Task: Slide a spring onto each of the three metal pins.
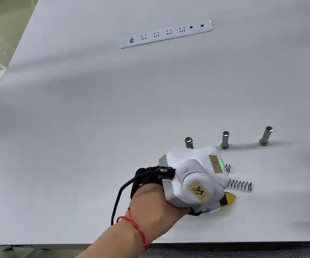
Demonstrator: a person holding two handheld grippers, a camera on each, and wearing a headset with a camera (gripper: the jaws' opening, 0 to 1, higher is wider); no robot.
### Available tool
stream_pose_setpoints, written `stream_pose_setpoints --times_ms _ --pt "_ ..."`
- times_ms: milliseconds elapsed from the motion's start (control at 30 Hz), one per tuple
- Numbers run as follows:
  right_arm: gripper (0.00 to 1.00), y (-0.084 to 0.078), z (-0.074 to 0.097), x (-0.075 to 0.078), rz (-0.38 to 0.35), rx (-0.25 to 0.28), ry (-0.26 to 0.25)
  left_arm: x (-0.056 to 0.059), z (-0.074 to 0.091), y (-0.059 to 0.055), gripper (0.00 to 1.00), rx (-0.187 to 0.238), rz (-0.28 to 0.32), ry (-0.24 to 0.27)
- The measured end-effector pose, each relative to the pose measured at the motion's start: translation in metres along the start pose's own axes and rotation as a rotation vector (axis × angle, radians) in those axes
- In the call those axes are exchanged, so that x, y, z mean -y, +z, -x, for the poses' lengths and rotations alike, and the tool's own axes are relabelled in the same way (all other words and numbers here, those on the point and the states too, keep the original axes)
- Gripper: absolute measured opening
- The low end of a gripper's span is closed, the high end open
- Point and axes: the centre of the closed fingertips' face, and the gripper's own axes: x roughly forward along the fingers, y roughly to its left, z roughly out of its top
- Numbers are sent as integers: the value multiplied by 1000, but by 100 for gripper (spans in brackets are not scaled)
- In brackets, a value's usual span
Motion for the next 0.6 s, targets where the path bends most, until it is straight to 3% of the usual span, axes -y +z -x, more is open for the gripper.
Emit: stream_pose_setpoints --times_ms 600 --pt "89 -3 3 -4 -10 2 -1 4 -3 -6 12 -42 -28 -8"
